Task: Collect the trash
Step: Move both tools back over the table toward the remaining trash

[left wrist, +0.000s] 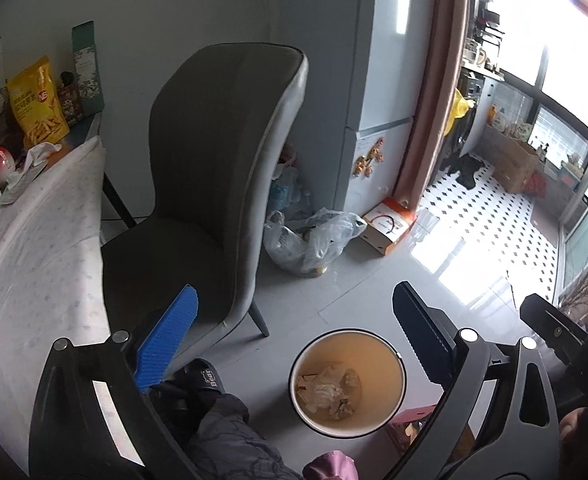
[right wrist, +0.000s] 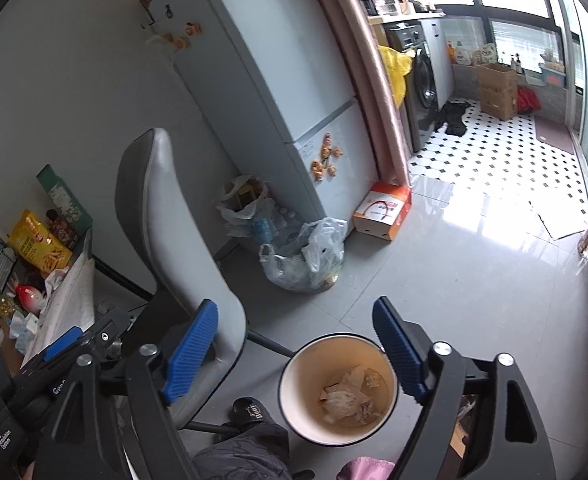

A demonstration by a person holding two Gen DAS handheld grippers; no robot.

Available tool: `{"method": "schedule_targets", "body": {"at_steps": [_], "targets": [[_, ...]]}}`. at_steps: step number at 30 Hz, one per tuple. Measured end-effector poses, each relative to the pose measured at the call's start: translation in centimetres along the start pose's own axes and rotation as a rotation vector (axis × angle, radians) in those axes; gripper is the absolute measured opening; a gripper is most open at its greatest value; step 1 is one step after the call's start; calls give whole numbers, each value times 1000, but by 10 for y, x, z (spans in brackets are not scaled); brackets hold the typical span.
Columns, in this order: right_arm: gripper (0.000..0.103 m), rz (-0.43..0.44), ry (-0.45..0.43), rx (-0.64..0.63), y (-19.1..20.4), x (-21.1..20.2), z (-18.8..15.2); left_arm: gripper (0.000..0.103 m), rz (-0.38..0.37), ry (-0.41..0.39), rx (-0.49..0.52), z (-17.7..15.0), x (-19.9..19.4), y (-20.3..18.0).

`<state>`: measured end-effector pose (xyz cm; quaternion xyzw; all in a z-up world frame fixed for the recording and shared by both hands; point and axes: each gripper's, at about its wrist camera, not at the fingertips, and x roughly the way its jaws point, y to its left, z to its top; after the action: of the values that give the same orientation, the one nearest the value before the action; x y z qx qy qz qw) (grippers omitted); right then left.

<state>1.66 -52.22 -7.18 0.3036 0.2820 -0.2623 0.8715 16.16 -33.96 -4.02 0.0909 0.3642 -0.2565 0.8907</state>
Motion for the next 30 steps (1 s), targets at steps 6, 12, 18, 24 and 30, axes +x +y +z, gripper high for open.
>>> {"method": "schedule_targets", "body": {"at_steps": [6,12,18,24,30], "targets": [[87,79,0,-72,59,-3,-12,97,77,-41,-65,-3,-27,52],[88,144,12,-143,114,-8,-26,97,145,-62,-152,-14,-51,112],[88,201,14,-217,169,-21,-44,97,196,-91,-208,-25,-76,154],[88,248,21,-293,219,-32,-61,97,240,-118,-299,-41,-100,207],[88,299,37,-363,261,-41,-81,97,278,-142,-368,-56,-122,248]]}}
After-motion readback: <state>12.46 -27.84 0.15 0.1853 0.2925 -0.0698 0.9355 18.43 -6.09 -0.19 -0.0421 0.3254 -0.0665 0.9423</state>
